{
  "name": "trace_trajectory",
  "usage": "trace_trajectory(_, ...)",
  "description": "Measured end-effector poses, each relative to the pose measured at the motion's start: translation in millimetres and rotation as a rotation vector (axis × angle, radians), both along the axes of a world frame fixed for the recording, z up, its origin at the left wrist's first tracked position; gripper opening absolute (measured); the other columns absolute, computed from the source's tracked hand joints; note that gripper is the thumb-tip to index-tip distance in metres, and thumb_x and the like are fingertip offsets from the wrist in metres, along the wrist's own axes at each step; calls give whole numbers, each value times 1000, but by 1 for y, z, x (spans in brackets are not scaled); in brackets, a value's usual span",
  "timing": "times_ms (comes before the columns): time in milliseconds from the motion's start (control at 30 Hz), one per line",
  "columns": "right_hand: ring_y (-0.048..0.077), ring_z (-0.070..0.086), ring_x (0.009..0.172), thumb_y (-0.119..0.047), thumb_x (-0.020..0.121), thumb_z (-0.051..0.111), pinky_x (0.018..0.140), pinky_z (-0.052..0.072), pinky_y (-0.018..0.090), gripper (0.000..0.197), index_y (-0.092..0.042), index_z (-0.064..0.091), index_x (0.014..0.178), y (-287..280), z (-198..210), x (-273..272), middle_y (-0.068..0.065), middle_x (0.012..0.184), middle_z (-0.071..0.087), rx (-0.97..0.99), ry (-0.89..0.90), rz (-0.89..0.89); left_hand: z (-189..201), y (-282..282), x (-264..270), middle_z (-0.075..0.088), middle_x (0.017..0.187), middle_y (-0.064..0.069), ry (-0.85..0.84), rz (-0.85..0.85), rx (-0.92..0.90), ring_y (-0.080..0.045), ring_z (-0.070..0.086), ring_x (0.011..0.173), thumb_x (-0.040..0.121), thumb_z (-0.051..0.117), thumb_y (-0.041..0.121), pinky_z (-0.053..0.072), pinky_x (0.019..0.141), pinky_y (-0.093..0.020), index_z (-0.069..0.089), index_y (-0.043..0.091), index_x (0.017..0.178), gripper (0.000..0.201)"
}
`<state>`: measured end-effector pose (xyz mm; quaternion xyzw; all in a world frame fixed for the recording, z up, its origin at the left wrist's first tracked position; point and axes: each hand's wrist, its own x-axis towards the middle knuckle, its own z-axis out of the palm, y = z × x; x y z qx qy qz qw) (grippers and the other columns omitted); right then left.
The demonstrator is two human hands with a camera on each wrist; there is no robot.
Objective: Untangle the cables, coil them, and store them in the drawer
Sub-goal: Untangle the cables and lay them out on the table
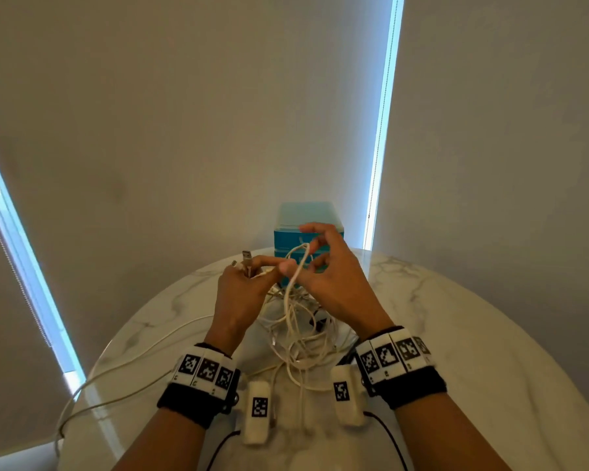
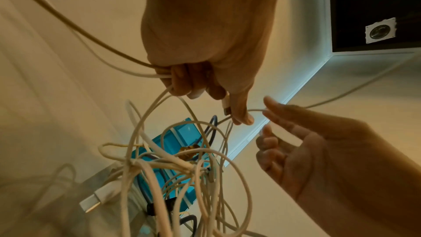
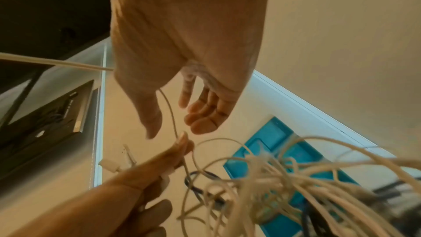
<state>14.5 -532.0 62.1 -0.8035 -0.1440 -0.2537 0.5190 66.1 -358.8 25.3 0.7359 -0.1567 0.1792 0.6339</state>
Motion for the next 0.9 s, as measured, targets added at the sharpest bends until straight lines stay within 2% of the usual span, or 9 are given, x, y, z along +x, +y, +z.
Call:
trace_trajectory(67, 7, 71, 94, -41, 95, 79, 85, 63, 26, 29, -33, 71, 121, 1, 4, -1, -9, 110, 72, -92, -12, -12, 0, 0, 1, 79, 77, 11, -34, 1, 49, -2, 73, 72, 94, 82, 40, 61, 72, -27, 85, 28, 97, 13)
trace_trajectory(167, 8, 76, 78, -15, 104, 68, 81, 66, 36, 9, -18, 76, 108, -4, 14, -5, -4, 91, 77, -55, -103, -105, -1, -1, -1, 65, 57, 13, -12, -35, 170, 1, 52, 52, 85, 89, 45, 40, 53, -11, 85, 30, 88, 15)
trace_trajectory(300, 18, 76, 73, -5, 108, 55, 71, 64, 26, 15, -1, 70, 107, -15, 45, -16, 11, 86, 74, 290, -439, -184, -8, 5, 8, 78, 84, 15, 61, -15, 238, 0, 61, 71, 77, 92, 53, 48, 67, -23, 85, 40, 85, 17)
trace_trajectory(433, 25, 79, 86, -11, 114, 46, 78, 65, 32, 27, 3, 69, 113, -15, 56, -24, 18, 97, 75, 375, -365, -46, -15, 8, 15, 79, 89, 9, 86, 48, 291, -15, 66, 81, 74, 92, 55, 55, 79, -37, 83, 46, 85, 17)
trace_trajectory(567, 25, 79, 95, -19, 117, 41, 82, 65, 36, 30, -4, 67, 117, -15, 64, -27, 14, 105, 77, 425, -430, -16, -11, 6, 10, 80, 87, 14, 54, -20, 276, -4, 70, 84, 82, 88, 52, 53, 76, -32, 84, 43, 90, 12)
trace_trajectory(667, 20, 78, 100, -14, 116, 42, 82, 65, 37, 27, -12, 69, 119, -32, 53, -19, 3, 114, 77, 124, -93, 81, -14, 7, 11, 78, 81, 18, 15, 50, 278, 6, 67, 75, 83, 88, 47, 51, 72, -31, 85, 41, 86, 8)
trace_trajectory(800, 17, 61, 122, 5, 101, 43, 105, 50, 35, 58, -39, 75, 119, -73, 43, -26, -9, 133, 63, -909, 576, -16, -17, 13, 16, 80, 85, 22, 30, 125, 210, -2, 76, 87, 81, 84, 53, 61, 90, -45, 84, 48, 85, 8)
trace_trajectory(833, 18, 57, 126, 7, 97, 41, 107, 47, 34, 65, -44, 74, 120, -81, 45, -31, -4, 144, 59, -1011, 655, -31, -16, 12, 16, 80, 84, 21, 29, 134, 217, -3, 76, 86, 79, 82, 56, 62, 90, -47, 83, 49, 85, 9)
trace_trajectory(900, 19, 47, 143, 11, 89, 41, 118, 39, 38, 74, -54, 70, 110, -92, 57, -43, -2, 161, 46, -919, 605, -37, -17, 10, 17, 80, 82, 21, 33, 149, 234, -3, 76, 83, 78, 82, 56, 62, 88, -46, 83, 49, 84, 10)
